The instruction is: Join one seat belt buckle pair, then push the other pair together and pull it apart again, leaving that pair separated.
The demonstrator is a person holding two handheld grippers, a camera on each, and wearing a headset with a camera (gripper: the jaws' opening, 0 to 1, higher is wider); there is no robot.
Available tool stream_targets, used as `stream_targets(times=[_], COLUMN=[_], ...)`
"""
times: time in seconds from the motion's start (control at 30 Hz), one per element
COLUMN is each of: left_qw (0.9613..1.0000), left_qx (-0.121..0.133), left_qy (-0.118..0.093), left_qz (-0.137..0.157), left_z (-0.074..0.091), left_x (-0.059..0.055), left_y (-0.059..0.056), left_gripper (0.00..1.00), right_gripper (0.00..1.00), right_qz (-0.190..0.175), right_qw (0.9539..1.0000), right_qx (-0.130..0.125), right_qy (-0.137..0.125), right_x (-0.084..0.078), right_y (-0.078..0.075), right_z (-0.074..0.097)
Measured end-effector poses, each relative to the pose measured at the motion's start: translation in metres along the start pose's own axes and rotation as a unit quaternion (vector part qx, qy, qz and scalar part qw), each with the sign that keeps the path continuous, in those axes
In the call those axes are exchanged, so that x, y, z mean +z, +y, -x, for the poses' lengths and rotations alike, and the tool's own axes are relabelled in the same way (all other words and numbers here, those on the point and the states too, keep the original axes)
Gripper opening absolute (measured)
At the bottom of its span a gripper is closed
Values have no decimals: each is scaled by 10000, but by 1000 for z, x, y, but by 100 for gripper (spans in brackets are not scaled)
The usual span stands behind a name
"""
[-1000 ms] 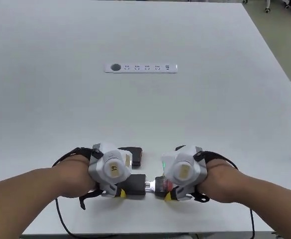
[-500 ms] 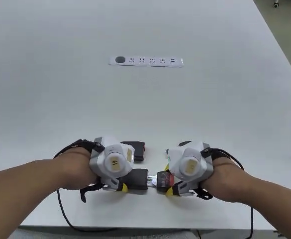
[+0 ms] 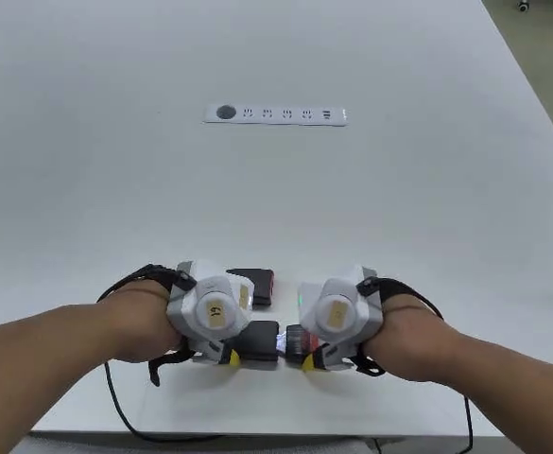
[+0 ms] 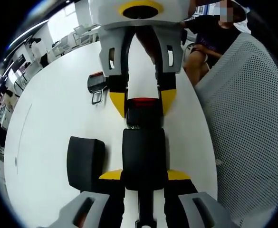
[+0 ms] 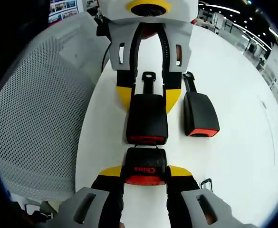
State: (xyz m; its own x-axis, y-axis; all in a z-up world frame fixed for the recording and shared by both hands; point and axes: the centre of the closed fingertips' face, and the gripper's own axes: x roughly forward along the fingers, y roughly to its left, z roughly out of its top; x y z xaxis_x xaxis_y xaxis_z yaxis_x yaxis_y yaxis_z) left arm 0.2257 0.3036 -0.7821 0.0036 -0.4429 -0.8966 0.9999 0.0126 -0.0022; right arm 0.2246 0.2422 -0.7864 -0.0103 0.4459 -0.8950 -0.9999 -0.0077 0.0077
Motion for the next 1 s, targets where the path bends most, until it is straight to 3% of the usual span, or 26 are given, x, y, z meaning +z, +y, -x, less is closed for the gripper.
stream_targets(times=[0.03,0.07,0.37,0.5,0.83,1.0], left_qw=[10000,10000,10000,9992,9981,9980], left_qx=[-10,5,0,25,85,97], left_qy=[4,5,-12,-364,-520,-530], left_qz=[1,23,12,136,307,327], left_z=[0,0,-1,2,2,3], left_x=[-1,-1,-2,-2,-2,0], left_y=[0,0,1,2,4,2], left_gripper=[32,32,32,32,31,32], right_gripper=[30,30,31,31,31,31], right_qz=[65,78,64,118,37,-178], right_qw=[9997,10000,10000,9997,9993,9989], right_qx=[-138,18,6,63,69,69], right_qy=[-194,-19,-13,-223,-367,-432], right_x=[9,1,-1,-4,-5,-5], right_y=[-5,3,5,3,3,1], right_z=[-3,-2,2,5,7,7])
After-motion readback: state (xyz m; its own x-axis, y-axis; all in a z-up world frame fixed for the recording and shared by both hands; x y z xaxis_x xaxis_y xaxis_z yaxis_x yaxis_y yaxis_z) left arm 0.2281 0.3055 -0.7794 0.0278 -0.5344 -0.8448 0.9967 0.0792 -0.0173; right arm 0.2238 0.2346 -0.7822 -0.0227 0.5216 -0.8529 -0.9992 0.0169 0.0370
